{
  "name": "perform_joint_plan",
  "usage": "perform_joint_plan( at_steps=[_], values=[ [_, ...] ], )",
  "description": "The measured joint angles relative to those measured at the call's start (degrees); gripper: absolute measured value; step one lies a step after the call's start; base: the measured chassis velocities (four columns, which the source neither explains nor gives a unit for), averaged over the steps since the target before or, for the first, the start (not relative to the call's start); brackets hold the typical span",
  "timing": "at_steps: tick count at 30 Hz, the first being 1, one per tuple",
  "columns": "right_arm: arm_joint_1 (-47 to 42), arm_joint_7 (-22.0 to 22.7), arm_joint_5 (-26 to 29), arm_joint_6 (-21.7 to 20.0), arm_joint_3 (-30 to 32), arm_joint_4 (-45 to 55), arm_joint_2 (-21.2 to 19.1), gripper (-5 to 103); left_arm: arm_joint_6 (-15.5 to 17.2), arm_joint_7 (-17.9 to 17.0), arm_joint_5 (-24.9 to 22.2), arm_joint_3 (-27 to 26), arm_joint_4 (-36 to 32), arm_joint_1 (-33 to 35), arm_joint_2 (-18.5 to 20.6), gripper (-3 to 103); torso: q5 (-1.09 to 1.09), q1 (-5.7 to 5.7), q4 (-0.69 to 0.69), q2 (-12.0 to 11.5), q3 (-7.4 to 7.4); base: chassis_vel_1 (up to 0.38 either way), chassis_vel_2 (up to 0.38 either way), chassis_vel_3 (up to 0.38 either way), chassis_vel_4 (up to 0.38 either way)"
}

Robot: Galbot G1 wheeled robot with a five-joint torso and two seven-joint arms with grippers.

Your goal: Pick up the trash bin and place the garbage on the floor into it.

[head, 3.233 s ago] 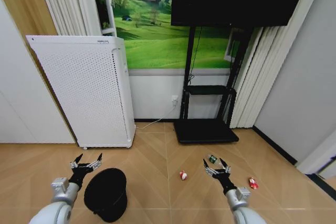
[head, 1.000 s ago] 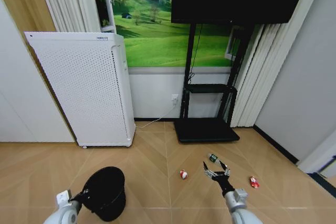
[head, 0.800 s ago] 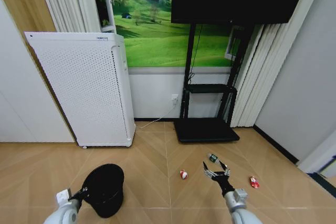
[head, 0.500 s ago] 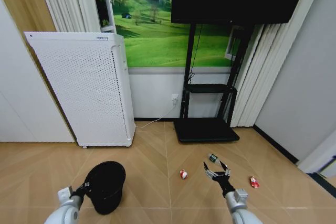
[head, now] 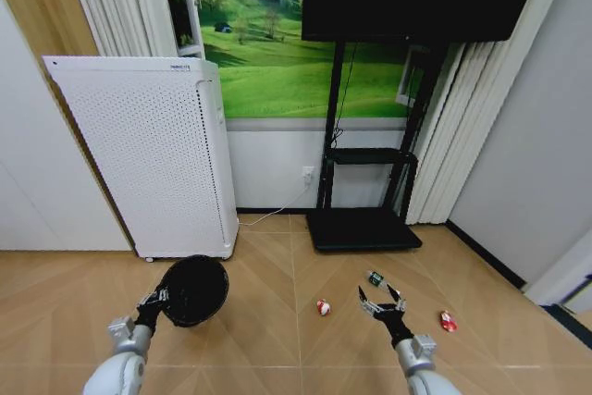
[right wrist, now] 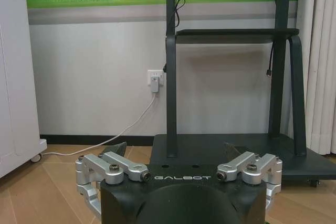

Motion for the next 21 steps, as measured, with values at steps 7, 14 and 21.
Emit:
perform_joint_plan(
  at_steps=[7, 14, 21],
  values=[
    [-0.35, 0.90, 0.45, -3.45, -0.65, 2.36, -0.27, 100, -8.00, 6.68, -0.11, -0.13, -0.39, 0.00, 0.53, 7, 0.01, 0.00, 0.00, 0.01, 0.00, 0.000, 0.000, 0.000, 0.000],
    [-0.60, -0.55, 3.52, -12.05, -1.50, 5.68, -0.34, 100, -9.08, 8.89, -1.18, 0.18, -1.11, -0.17, 0.84, 7, 0.00, 0.00, 0.00, 0.01, 0.00, 0.000, 0.000, 0.000, 0.000],
    [1.34, 0.40, 4.17, -12.12, -1.80, 4.60, -0.74, 100, -8.26, 8.73, -1.07, 0.97, -2.03, -0.66, 1.91, 7, 0.00, 0.00, 0.00, 0.01, 0.01, 0.000, 0.000, 0.000, 0.000]
  ],
)
